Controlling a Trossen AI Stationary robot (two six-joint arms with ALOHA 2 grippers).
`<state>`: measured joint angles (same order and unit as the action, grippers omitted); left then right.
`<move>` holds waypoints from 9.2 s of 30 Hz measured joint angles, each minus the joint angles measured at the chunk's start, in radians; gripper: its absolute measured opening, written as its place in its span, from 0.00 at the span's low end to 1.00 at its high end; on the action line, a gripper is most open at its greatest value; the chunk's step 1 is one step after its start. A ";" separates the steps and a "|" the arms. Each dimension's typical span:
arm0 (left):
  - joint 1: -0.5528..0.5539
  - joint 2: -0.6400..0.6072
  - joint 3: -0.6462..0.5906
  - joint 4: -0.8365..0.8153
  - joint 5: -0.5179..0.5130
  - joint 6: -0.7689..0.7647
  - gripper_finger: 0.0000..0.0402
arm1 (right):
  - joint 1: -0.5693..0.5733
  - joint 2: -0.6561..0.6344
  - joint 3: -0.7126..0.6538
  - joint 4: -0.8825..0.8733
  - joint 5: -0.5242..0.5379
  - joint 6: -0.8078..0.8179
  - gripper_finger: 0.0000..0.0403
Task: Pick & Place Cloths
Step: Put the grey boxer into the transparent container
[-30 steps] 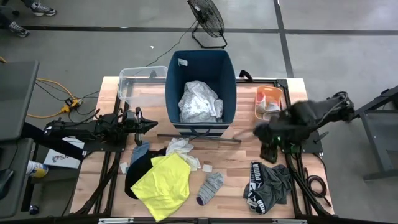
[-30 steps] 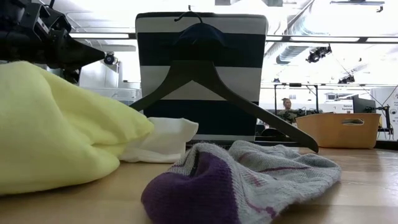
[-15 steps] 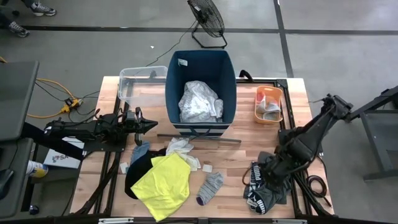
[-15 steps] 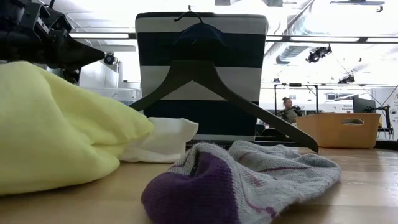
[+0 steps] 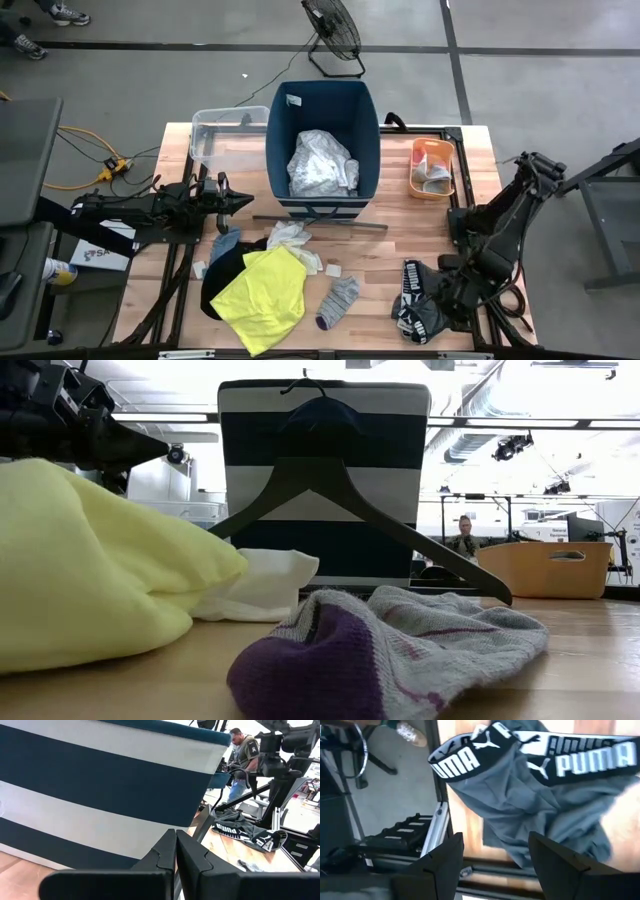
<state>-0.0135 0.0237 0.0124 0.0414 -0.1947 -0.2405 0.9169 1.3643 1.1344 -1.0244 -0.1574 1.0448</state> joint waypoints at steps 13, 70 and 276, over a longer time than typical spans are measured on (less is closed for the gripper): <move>0.000 0.000 0.000 0.000 0.000 0.000 0.03 | 0.019 0.000 -0.157 0.161 0.030 -0.083 0.53; 0.000 0.000 0.000 0.000 0.000 0.000 0.03 | 0.016 0.270 -0.370 0.470 0.169 -0.335 0.21; -0.137 1.223 1.451 -0.294 -0.946 0.941 0.04 | -0.773 -0.291 -0.322 1.715 0.534 -0.843 0.72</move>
<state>-0.1509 1.2472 1.4631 -0.2524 -1.1407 0.7009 0.1440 1.0733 0.8127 0.6902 0.3766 0.2016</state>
